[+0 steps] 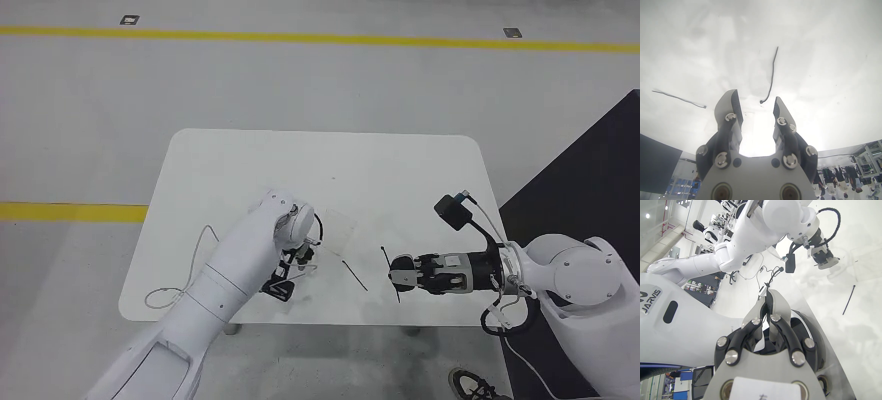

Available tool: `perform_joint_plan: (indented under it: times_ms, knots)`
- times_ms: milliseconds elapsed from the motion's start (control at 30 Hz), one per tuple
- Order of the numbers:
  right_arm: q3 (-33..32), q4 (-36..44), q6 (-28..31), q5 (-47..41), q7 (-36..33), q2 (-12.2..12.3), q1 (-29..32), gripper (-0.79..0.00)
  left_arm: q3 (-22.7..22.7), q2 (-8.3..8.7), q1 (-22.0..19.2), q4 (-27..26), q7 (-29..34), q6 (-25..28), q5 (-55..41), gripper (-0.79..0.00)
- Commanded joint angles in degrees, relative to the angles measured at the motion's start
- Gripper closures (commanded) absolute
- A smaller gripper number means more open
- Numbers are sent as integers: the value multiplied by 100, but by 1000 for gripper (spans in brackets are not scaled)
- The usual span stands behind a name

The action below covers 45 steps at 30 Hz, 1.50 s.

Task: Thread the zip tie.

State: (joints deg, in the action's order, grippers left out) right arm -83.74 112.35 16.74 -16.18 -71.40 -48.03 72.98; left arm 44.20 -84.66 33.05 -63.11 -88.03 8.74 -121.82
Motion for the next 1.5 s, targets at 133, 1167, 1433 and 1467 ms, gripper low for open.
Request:
perform_joint_plan:
  times_ms: [133,1167,1433,1467]
  knots:
    - [0,0,0,0,0,0,0,0,28,-2,11,135,3,-107,-47,-342]
    - [0,0,0,0,0,0,0,0,97,-176,-220,820,3,-305,-129,-320]
    - [0,0,0,0,0,0,0,0,143,-234,-252,952,3,-370,-90,-191]
    - [0,0,0,0,0,0,0,0,159,-239,-256,968,3,-379,-93,-163]
